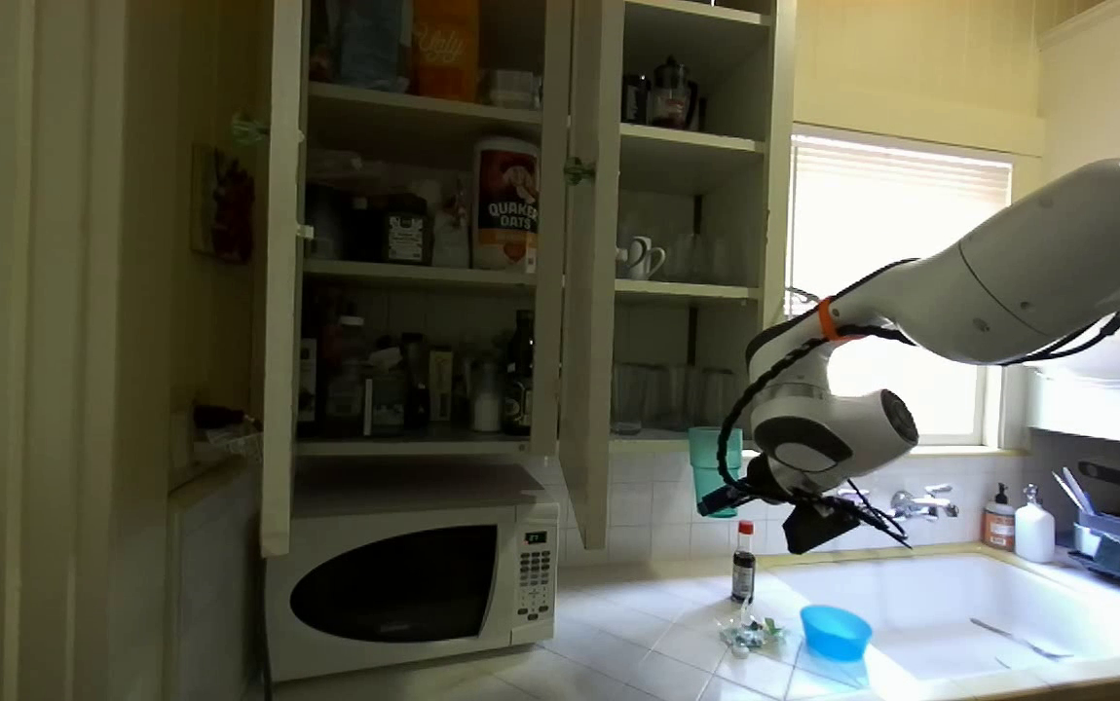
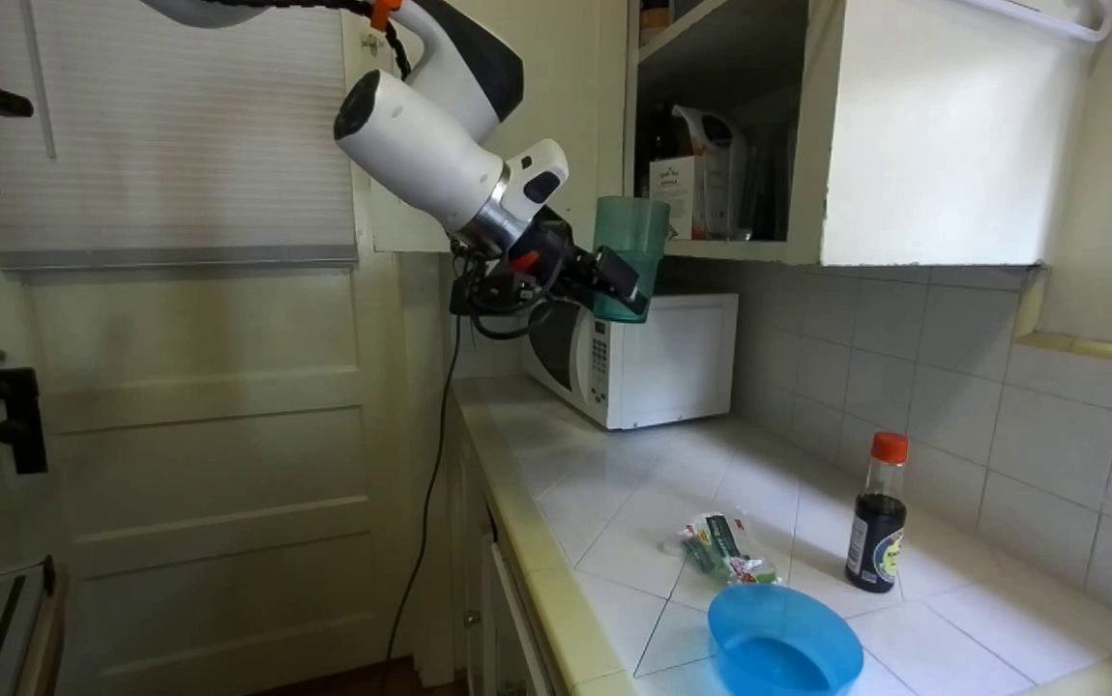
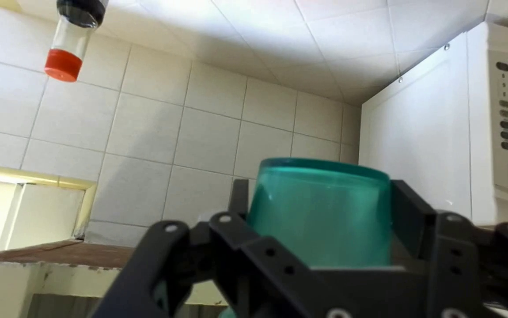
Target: Remove the blue cup from the cupboard
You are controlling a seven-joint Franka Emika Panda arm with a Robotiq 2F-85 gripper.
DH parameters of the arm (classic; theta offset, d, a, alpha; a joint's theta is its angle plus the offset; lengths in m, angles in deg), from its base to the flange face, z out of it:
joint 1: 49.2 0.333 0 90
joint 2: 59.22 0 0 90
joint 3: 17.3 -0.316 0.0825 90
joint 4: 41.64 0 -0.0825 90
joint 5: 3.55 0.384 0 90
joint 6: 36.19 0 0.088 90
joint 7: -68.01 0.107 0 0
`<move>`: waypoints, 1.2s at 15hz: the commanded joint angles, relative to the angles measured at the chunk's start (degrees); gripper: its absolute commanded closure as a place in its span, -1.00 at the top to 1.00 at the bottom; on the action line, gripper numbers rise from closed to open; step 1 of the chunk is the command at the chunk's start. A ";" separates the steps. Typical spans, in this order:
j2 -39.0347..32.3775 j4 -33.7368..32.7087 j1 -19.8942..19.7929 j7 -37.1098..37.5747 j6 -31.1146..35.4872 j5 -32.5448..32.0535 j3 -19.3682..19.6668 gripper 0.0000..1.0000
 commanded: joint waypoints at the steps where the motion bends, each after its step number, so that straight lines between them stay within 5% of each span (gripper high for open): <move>1: -1.42 -1.68 -0.35 -7.38 0.01 9.93 1.40 0.05; 9: -12.17 -7.98 2.78 -21.83 2.02 27.29 9.53 0.05; 13: -18.31 -12.12 8.25 -26.37 4.66 30.91 16.03 0.05; 14: -19.31 -11.91 7.82 -24.23 5.00 29.13 14.81 0.05; 15: -16.44 -9.07 6.28 -23.21 1.95 27.97 14.02 0.55; 18: -18.89 -10.47 7.29 -23.21 3.00 27.97 14.23 0.55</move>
